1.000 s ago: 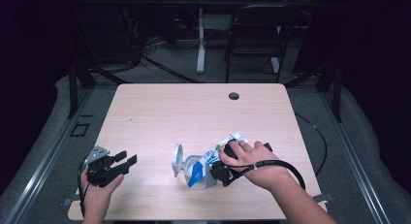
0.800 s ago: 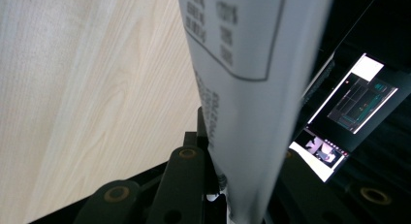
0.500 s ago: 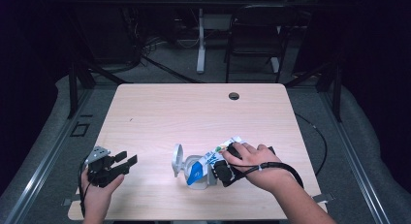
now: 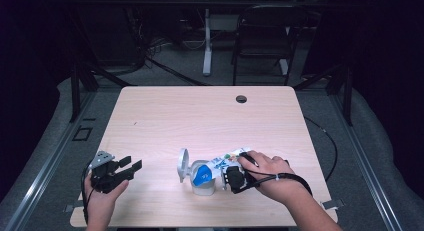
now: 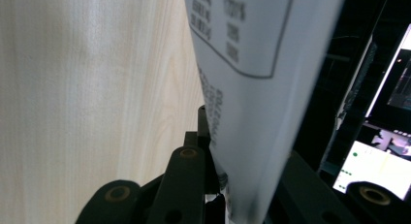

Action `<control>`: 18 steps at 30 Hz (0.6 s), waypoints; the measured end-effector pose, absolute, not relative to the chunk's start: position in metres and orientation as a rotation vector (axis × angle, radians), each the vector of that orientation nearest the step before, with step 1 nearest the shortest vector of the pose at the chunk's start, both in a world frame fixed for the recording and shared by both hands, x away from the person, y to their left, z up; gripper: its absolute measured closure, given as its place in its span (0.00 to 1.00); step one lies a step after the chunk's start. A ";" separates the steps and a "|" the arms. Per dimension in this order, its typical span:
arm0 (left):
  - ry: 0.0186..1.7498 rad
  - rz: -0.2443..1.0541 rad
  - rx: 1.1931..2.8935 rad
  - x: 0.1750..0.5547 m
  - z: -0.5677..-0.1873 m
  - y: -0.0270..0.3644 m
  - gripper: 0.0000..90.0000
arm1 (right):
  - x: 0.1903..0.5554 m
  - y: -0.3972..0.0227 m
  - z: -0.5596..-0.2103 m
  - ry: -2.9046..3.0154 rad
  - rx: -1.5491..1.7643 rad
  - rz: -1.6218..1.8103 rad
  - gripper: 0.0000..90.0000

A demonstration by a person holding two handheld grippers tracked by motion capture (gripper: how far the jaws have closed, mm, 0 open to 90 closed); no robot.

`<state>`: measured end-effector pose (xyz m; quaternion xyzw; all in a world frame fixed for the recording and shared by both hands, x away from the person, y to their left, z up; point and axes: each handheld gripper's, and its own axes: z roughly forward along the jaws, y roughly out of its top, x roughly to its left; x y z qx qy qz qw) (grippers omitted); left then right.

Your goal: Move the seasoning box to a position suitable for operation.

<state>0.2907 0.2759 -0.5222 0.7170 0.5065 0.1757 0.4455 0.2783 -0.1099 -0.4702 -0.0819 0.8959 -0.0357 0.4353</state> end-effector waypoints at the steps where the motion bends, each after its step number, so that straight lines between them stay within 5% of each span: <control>1: 1.255 0.436 1.776 0.291 -0.522 0.276 0.55 | 0.279 -0.111 -0.471 2.239 -0.191 -0.061 0.92; 18: 1.255 0.438 1.783 0.291 -0.523 0.275 0.55 | 0.277 -0.124 -0.475 2.308 -0.023 0.162 0.93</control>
